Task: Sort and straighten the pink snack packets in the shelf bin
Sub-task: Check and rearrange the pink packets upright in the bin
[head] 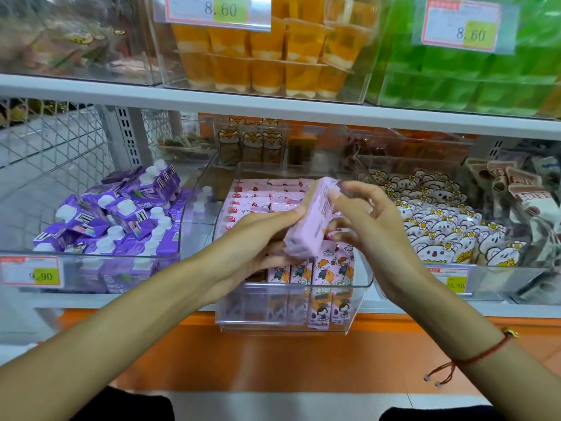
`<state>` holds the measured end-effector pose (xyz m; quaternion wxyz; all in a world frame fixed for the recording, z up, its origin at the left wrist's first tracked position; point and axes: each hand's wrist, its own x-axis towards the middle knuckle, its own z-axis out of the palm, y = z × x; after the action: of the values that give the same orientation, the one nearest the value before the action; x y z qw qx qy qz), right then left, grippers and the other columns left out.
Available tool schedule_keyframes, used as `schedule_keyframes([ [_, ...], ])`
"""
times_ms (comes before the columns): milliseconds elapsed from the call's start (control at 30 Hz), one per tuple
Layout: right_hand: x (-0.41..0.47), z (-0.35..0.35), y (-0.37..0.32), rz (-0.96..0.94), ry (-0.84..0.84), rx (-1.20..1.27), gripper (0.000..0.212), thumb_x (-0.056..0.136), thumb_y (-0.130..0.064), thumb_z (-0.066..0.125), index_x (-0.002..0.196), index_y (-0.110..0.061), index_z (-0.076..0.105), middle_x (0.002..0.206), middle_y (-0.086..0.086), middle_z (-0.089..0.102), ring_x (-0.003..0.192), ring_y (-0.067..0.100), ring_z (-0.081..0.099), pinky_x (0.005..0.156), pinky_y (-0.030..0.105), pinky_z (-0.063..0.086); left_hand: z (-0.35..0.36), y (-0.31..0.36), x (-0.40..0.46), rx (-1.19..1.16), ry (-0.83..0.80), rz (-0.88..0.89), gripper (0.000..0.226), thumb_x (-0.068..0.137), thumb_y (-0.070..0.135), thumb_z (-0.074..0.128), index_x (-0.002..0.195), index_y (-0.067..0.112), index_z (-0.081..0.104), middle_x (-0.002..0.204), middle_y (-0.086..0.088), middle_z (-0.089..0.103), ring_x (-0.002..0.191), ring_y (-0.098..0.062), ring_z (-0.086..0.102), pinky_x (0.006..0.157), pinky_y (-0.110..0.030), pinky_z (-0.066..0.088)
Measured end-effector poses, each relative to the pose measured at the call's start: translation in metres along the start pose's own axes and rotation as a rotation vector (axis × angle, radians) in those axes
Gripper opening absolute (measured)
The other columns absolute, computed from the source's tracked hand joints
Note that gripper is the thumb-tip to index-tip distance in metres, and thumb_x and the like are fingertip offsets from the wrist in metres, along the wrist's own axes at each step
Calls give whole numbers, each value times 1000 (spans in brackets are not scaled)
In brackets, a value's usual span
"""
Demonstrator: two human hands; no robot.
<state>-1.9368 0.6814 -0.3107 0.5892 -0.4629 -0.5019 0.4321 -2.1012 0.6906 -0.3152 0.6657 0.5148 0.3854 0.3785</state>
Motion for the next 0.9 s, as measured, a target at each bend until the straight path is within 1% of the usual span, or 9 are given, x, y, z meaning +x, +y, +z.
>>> schedule_keyframes([
  [100, 1, -3, 0, -67, -19, -39, 36, 89, -19, 65, 123, -15, 55, 73, 0, 66, 58, 11, 62, 55, 19, 50, -3, 0, 1, -2, -71, -27, 28, 92, 32, 53, 110, 18, 69, 107, -2, 73, 82, -10, 69, 67, -20, 57],
  [200, 1, -4, 0, -100, -55, -56, 36, 90, -19, 64, 125, -19, 57, 73, -3, 67, 61, 11, 63, 57, 19, 50, -5, -2, 1, 82, -79, 9, 28, 95, 31, 52, 116, 22, 67, 111, 3, 72, 93, -6, 68, 75, -18, 55],
  [267, 0, -5, -2, -140, -93, -55, 34, 91, -20, 62, 125, -23, 58, 80, -5, 70, 71, 12, 67, 64, 19, 53, -6, -3, 1, 181, -5, 152, 24, 91, 28, 60, 115, 27, 66, 109, 7, 73, 97, -4, 67, 75, -14, 51],
  [400, -5, -10, -8, -326, -204, -134, 40, 84, -18, 66, 123, -24, 58, 107, -2, 71, 103, 12, 65, 89, 23, 50, -12, -4, 2, 396, 171, 608, 38, 80, 4, 72, 106, 29, 59, 108, 13, 67, 104, -1, 63, 88, -11, 46],
  [533, -11, -8, -10, -456, -293, -217, 37, 81, -14, 71, 114, -25, 60, 111, -7, 68, 108, 13, 63, 93, 24, 48, -18, -5, 3, 481, 225, 767, 43, 78, -4, 73, 104, 27, 59, 108, 7, 67, 107, -7, 63, 94, -16, 46],
  [667, -14, -5, -10, -495, -236, -265, 33, 78, -21, 76, 107, -25, 60, 104, -11, 68, 101, 11, 65, 88, 23, 51, -17, -5, 2, 533, 248, 787, 41, 77, -1, 76, 103, 26, 60, 107, 4, 68, 106, -9, 64, 94, -19, 48],
  [733, -14, -3, -9, -477, -205, -292, 41, 76, -24, 78, 112, -24, 58, 105, -7, 66, 98, 12, 65, 87, 26, 52, -14, -5, 1, 507, 255, 739, 38, 77, 5, 77, 103, 25, 60, 107, 6, 67, 103, -6, 65, 90, -17, 50],
  [833, -14, -1, -3, -399, -226, -412, 65, 73, -22, 81, 127, -26, 45, 110, -10, 61, 99, 8, 60, 85, 24, 51, -10, -3, 0, 260, 271, 552, 36, 79, 15, 75, 112, 18, 60, 111, 1, 68, 102, -8, 67, 80, -20, 55],
  [900, -15, 2, 2, -384, -222, -482, 70, 72, -23, 82, 129, -27, 41, 109, -14, 58, 98, 5, 59, 83, 22, 51, -9, -2, 1, 79, 269, 412, 39, 80, 23, 72, 116, 16, 59, 111, -1, 70, 99, -12, 69, 72, -21, 57],
])
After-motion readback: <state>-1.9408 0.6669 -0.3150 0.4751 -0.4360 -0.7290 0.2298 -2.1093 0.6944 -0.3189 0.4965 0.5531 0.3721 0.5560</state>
